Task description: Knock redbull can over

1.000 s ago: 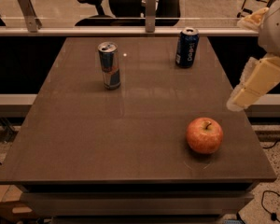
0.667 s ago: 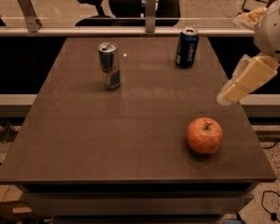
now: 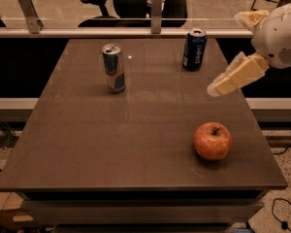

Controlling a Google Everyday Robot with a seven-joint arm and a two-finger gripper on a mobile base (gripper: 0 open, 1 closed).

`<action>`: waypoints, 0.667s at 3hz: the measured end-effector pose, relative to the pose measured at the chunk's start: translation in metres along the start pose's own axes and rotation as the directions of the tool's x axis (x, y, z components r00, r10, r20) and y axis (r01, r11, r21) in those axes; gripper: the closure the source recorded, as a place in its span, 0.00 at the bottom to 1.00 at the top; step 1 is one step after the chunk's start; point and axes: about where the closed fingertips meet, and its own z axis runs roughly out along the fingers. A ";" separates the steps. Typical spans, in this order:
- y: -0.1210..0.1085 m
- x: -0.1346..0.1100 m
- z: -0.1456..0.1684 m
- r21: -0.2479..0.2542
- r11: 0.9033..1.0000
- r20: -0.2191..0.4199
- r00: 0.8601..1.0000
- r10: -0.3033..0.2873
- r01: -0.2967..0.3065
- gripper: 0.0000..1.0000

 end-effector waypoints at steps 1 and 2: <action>-0.004 -0.006 0.022 -0.026 0.999 0.103 0.994 0.036 -0.033 0.00; 0.001 -0.011 0.047 -0.088 0.994 0.196 0.978 0.075 -0.058 0.00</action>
Offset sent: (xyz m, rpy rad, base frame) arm 0.0396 0.0510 -0.0364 0.3364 0.0318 0.1576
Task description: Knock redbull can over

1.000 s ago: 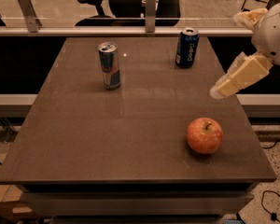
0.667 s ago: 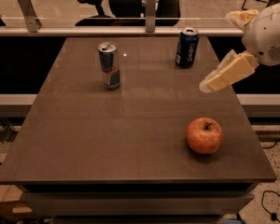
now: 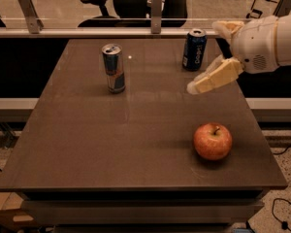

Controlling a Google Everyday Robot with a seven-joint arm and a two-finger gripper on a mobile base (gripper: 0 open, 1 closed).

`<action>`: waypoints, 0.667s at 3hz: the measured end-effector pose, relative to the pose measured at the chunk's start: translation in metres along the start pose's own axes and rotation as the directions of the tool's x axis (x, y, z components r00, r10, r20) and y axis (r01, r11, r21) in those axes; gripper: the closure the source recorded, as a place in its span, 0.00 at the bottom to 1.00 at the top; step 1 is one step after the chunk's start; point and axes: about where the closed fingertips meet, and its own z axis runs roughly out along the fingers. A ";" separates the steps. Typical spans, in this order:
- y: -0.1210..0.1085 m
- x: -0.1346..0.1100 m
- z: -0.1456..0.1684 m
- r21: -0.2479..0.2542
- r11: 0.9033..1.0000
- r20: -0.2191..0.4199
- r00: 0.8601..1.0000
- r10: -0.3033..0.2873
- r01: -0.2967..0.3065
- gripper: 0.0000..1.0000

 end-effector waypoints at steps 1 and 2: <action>0.003 0.002 0.020 -0.052 0.998 0.071 0.997 0.029 -0.026 0.00; 0.010 -0.002 0.043 -0.122 0.992 0.111 0.993 0.038 -0.025 0.00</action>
Offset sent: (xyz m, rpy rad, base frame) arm 0.0219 0.0571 -0.0348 0.1624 0.0743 0.1992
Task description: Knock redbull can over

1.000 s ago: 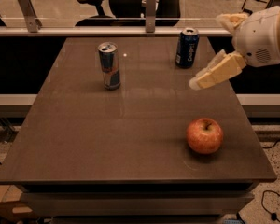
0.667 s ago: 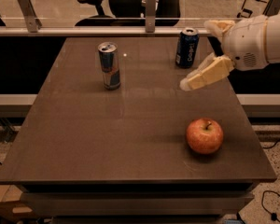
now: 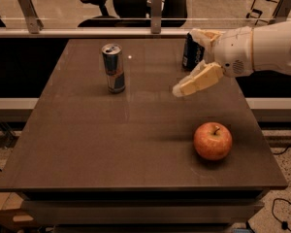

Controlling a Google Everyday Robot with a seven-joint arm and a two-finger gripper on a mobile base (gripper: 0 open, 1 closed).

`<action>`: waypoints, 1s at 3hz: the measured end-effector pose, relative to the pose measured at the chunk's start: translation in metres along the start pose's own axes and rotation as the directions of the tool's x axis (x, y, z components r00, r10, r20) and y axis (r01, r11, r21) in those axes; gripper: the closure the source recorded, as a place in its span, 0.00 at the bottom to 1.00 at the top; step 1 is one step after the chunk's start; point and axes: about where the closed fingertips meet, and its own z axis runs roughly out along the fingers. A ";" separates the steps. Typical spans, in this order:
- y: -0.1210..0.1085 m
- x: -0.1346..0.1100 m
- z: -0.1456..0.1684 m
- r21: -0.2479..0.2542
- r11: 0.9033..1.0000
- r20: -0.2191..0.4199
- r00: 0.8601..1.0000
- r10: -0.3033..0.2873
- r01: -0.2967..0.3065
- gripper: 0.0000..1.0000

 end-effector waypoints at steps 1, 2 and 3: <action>0.013 -0.005 0.031 -0.095 0.995 0.019 1.000 -0.009 0.010 0.00; 0.039 -0.011 0.063 -0.174 0.984 0.037 0.999 -0.021 0.027 0.00; 0.039 -0.011 0.063 -0.174 0.984 0.037 0.999 -0.020 0.027 0.00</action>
Offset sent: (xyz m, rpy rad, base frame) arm -0.0189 0.0761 -0.0293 0.0178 0.0587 0.2013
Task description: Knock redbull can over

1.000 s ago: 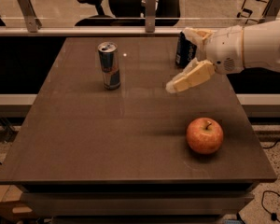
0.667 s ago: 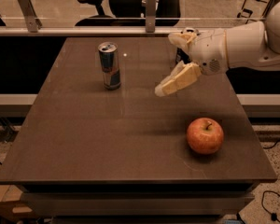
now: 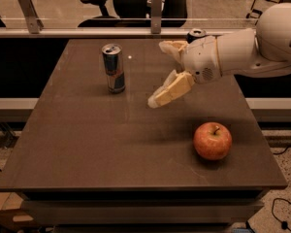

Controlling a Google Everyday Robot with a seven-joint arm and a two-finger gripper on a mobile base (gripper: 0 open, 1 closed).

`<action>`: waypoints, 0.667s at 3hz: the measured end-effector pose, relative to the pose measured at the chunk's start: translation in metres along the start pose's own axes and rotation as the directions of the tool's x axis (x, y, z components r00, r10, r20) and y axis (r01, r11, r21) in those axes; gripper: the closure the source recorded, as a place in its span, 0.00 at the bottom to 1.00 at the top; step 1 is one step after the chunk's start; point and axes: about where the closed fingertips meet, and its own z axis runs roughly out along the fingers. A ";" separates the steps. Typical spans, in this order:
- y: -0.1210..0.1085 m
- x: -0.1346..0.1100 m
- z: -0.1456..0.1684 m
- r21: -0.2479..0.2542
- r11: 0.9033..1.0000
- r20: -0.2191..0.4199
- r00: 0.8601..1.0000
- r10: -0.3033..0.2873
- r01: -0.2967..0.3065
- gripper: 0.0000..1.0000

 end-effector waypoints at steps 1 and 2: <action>0.003 0.002 -0.007 0.023 0.999 0.005 1.000 0.029 -0.029 0.00; -0.007 0.002 0.003 0.061 0.998 0.048 0.999 0.007 -0.010 0.00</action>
Offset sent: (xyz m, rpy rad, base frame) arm 0.0311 0.0043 -0.0042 0.1029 -0.1138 -0.0901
